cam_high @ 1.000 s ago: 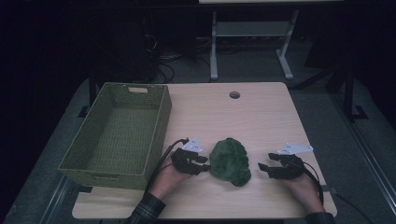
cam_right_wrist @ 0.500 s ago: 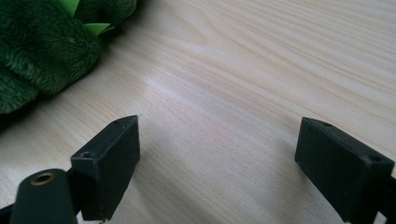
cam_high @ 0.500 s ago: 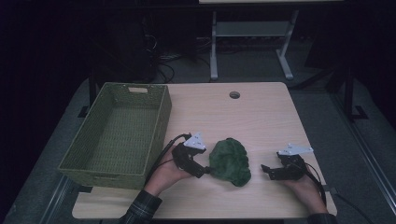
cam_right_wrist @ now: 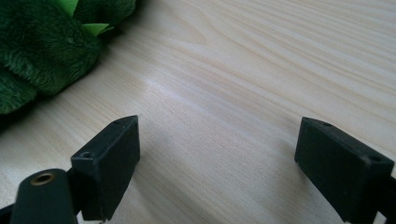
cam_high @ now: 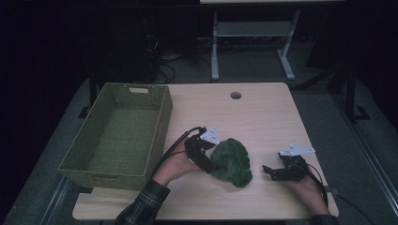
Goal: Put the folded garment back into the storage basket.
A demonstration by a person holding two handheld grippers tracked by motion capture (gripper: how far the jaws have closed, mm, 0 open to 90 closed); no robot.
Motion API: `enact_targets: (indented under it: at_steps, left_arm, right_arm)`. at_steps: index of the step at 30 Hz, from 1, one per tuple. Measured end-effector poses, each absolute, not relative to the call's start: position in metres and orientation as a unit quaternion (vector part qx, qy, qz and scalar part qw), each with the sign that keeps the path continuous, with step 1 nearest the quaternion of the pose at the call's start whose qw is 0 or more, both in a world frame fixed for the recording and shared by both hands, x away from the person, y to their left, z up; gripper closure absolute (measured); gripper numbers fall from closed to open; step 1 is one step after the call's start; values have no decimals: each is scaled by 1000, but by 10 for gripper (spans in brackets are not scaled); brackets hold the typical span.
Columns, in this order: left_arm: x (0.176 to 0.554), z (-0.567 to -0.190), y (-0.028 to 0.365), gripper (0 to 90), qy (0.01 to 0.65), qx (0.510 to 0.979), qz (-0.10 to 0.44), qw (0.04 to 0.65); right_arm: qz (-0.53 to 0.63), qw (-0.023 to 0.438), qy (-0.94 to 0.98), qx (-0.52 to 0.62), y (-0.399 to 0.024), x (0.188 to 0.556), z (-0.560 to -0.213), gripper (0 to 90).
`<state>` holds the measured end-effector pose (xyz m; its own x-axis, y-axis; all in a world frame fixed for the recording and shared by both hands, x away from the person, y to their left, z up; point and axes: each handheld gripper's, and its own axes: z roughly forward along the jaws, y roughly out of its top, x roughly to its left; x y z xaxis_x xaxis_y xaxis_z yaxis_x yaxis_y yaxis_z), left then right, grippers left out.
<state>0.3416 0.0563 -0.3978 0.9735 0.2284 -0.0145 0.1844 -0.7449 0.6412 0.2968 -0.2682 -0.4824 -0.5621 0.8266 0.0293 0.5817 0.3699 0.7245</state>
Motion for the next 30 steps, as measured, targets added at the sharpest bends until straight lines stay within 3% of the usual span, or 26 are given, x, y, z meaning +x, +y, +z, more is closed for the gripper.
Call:
enact_targets:
  at_steps: [19, 30]
  left_arm:
    - [354, -437, 29, 128, 71, 956, 3, 285]
    - [358, -454, 23, 123, 79, 962, 1, 263]
  right_arm:
    - [354, 176, 807, 438, -269, 297, -483, 138]
    - [353, 177, 806, 440, -269, 297, -483, 138]
